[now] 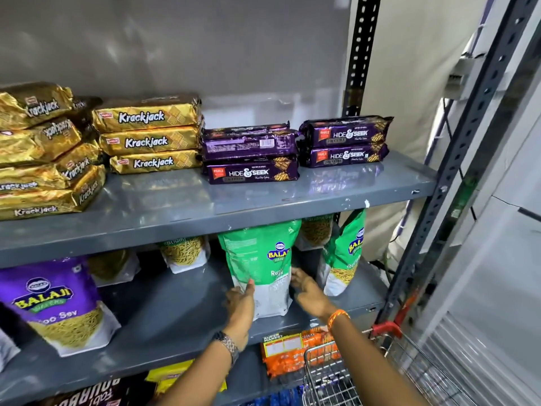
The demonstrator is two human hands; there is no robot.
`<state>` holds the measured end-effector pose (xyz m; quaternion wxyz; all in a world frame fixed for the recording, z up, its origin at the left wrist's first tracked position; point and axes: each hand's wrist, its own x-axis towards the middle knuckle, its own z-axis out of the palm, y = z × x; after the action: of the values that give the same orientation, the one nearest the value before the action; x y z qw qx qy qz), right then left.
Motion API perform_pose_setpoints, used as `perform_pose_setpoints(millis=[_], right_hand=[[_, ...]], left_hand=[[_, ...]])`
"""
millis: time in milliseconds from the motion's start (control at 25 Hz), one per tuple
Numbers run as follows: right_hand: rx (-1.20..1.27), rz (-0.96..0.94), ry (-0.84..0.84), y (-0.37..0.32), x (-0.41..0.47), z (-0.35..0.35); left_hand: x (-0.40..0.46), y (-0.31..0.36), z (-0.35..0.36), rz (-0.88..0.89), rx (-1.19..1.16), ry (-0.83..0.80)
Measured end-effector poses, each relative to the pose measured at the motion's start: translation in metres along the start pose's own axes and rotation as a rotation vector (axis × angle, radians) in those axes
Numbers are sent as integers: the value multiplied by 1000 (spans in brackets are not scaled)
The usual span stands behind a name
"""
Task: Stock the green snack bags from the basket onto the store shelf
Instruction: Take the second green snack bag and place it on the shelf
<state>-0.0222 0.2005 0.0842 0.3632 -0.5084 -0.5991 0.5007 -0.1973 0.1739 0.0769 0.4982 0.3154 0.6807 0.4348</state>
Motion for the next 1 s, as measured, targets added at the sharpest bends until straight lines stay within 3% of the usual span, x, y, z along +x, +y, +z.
perform_pose_setpoints(millis=[240,320,480,680,760,1000], right_hand=[[-8,52,189,20,-19,12],[26,78,160,16,-23,19],[110,60,167,8,-29,49],[217,107,362,7,-43,102],[205,133,407,2,-45,120],[102,133,272,-12,-54,123]], left_hand=[[16,15,-6,-21,-217,-109],[11,7,-12,-78,-173,-51],[-5,0,-9,-87,-233,-130],[-11,23,10,-226,-585,-371],[-6,31,17,-279,-691,-375],[30,41,20,-243,-569,-277]])
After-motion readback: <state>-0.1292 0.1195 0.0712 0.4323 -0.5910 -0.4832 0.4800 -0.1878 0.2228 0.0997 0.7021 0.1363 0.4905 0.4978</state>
